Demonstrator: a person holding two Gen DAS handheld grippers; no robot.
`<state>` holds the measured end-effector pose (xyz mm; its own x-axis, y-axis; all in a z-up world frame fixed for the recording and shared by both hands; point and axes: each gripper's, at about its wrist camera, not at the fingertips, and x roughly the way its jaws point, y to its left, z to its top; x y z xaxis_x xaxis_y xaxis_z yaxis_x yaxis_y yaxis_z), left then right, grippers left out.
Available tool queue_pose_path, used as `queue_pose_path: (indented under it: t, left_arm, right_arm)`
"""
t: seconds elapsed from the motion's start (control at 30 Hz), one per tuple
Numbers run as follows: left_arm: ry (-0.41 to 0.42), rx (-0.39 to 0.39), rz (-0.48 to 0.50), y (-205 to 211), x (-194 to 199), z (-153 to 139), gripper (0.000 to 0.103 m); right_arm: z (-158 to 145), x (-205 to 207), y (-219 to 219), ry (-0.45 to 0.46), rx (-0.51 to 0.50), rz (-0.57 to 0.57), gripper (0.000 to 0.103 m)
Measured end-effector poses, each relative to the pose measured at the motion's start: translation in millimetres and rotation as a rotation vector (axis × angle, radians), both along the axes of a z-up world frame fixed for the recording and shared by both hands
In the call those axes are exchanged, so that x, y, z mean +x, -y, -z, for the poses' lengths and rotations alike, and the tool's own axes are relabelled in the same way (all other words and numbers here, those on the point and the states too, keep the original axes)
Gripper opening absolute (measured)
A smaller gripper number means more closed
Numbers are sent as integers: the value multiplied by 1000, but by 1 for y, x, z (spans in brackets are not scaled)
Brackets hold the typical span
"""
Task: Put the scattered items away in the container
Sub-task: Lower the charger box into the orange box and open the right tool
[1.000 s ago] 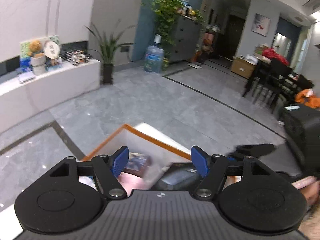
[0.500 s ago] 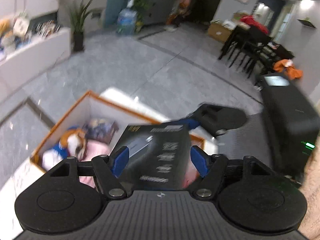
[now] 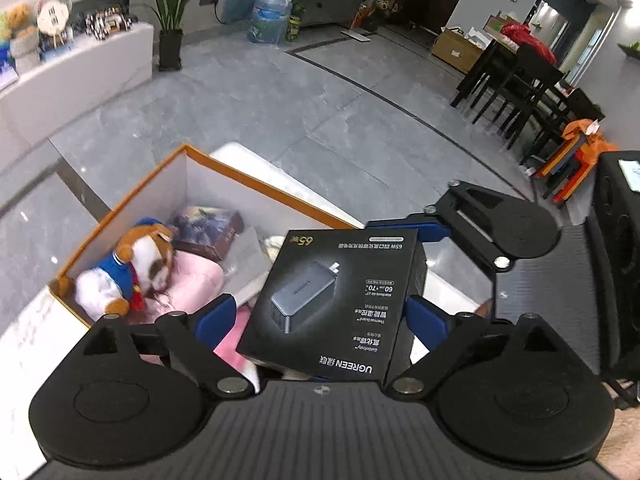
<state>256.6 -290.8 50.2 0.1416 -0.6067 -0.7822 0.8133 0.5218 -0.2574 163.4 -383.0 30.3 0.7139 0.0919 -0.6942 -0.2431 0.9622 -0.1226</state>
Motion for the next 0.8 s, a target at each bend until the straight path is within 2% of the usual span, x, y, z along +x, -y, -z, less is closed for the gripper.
queue_pose_path:
  t: [0.17, 0.2, 0.23, 0.27, 0.33, 0.4, 0.43, 0.5, 0.6, 0.73, 0.8]
  left_arm:
    - [17, 40, -44, -1, -1, 0, 103]
    - [56, 87, -72, 1, -2, 1, 88]
    - [110, 163, -108, 4, -2, 5, 47]
    - [117, 193, -133, 3, 1, 9, 38]
    - [77, 195, -170, -2, 7, 17, 39]
    - [28, 134, -200, -9, 8, 17, 57]
    - [23, 105, -218, -13, 6, 15, 69]
    - [25, 56, -248, -19, 1, 8, 72]
    - [72, 7, -283, -28, -13, -7, 79]
    - [177, -75, -336, -49, -45, -26, 89]
    - [238, -117, -357, -60, -69, -30, 90]
  right_arm:
    - [-6, -8, -4, 11, -39, -4, 103]
    - [-11, -12, -2, 20, -13, -20, 103]
    - [-16, -16, 0, 29, 13, -36, 103]
    - [-21, -20, 2, 39, 38, -48, 103]
    - [-32, -29, 8, 67, 82, -58, 103]
    - [-43, -38, 14, 94, 126, -67, 103]
    - [-46, -41, 18, 99, 145, -64, 103]
    - [-44, -41, 27, 82, 134, -9, 103]
    - [-43, -42, 40, 62, 115, 73, 103]
    - [-50, -50, 51, 71, 150, 156, 103]
    - [-52, -53, 52, 76, 182, 209, 103]
